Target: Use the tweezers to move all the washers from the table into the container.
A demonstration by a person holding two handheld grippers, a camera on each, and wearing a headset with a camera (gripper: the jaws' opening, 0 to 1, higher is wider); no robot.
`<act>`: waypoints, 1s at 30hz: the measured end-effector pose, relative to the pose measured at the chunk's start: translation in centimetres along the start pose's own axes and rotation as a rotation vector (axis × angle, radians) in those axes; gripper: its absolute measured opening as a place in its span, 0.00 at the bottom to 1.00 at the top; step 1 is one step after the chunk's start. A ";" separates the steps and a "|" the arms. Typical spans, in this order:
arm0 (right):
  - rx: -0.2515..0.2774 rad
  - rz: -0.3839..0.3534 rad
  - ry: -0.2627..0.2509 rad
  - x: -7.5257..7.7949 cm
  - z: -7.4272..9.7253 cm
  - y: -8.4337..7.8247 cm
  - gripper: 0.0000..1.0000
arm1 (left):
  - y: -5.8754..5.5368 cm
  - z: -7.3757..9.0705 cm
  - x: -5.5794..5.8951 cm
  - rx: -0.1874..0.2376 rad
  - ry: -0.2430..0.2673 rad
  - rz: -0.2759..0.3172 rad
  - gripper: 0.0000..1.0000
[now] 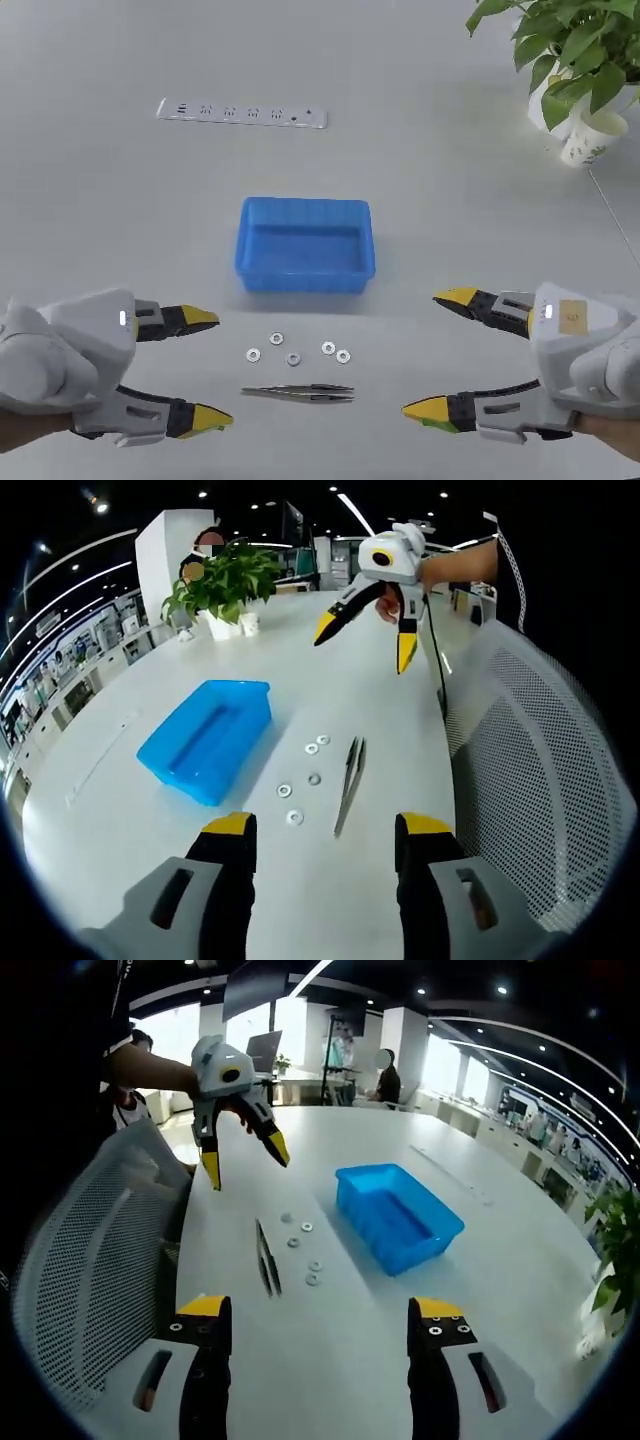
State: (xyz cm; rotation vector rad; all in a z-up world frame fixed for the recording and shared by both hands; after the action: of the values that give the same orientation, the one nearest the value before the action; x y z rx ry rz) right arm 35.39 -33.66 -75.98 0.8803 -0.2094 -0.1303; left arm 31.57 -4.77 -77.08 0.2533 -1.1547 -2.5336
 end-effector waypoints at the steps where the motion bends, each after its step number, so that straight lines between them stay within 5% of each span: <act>1: -0.001 0.003 0.006 -0.1 -0.2 0.0 0.70 | -0.1 -0.1 0.0 -0.008 -0.004 -0.008 0.57; 15: -0.056 0.051 0.114 -1.2 -2.3 -0.3 0.49 | -1.1 -2.4 -0.1 -0.095 -0.068 -0.082 0.35; 30: -0.074 0.060 0.207 -1.7 -5.4 -0.1 0.34 | -1.9 -4.3 -0.7 -0.153 -0.129 -0.080 0.21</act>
State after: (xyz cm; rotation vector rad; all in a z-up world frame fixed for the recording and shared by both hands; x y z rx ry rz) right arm 35.02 -29.33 -79.62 0.8072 -0.0376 0.0088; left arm 33.05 -6.34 -81.28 0.1012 -1.0076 -2.7269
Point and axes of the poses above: the centre of the closed fingertips' face, and the gripper's own axes: z roughly backward along the fingers, x roughly to its right, y roughly out of its top, the point moved 9 cm from there along z, roughly backward along the fingers, and after that the axes turned 3 degrees about z, right-handed, at the moved point
